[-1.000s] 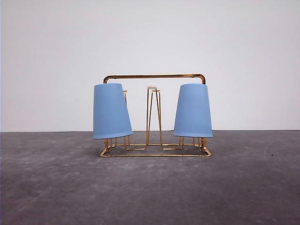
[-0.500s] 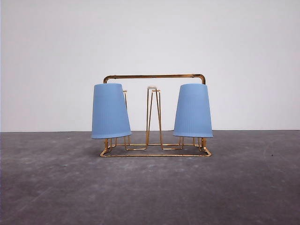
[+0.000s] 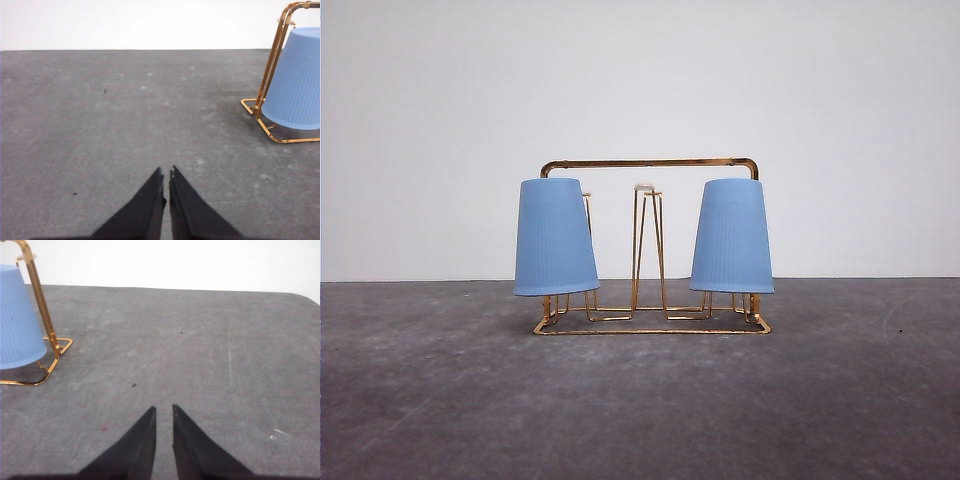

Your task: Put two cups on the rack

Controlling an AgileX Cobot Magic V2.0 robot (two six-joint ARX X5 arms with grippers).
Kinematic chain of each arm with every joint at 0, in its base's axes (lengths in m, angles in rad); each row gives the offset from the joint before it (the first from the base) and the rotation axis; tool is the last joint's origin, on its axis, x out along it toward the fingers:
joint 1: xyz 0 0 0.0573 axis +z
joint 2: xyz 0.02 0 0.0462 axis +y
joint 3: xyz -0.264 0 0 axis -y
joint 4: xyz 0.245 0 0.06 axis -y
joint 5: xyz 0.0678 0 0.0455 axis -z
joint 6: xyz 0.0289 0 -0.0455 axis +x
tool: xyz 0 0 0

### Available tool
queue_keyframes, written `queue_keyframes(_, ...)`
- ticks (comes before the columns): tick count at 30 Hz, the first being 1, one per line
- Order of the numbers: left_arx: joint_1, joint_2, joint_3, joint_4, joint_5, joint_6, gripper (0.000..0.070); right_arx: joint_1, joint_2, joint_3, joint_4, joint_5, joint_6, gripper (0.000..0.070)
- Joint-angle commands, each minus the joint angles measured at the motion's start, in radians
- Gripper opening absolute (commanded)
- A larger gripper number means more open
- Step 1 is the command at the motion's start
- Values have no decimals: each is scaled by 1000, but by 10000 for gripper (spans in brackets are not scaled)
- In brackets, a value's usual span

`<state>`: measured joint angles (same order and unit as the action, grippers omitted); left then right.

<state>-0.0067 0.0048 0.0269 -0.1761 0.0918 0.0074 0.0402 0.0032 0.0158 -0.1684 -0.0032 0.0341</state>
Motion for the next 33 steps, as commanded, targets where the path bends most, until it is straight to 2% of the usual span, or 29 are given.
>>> queue_keyframes(1, 1, 0, -14, -3, 1, 0, 0, 2, 0, -3, 11, 1, 10, 59)
queue_keyframes(33, 1, 0, -14, -3, 1, 0, 0, 2, 0, -3, 11, 1, 10, 59)
